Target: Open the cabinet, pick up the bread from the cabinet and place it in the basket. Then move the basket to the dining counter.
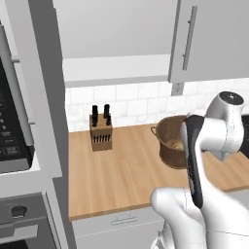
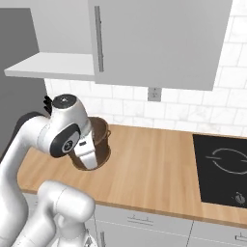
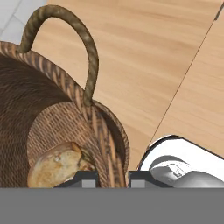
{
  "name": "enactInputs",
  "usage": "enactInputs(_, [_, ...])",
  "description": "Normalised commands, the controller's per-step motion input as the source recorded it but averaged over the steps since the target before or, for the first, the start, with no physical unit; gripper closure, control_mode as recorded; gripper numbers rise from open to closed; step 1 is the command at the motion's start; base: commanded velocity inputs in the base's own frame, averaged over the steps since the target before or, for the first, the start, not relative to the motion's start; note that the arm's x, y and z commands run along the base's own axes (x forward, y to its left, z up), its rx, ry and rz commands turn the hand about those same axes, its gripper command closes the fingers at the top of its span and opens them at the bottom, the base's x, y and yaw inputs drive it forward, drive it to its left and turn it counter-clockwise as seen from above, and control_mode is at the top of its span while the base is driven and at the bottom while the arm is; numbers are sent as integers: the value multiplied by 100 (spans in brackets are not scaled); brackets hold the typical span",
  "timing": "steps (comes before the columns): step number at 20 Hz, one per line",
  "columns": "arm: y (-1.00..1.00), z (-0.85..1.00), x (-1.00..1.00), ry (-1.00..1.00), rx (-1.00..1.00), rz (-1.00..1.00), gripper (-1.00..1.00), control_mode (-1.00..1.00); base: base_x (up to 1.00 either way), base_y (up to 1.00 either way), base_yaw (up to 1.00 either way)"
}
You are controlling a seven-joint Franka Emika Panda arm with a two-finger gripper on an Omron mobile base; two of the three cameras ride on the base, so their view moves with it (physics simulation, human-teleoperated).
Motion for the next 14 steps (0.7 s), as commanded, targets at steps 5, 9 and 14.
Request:
enactInputs(5, [0, 11, 0, 0, 14, 0, 100, -100, 0, 0, 0])
enactInputs(9, [0, 4, 0, 0, 27, 0, 100, -100, 0, 0, 0])
enactInputs(14, [0, 15, 0, 0, 5, 0, 100, -100, 0, 0, 0])
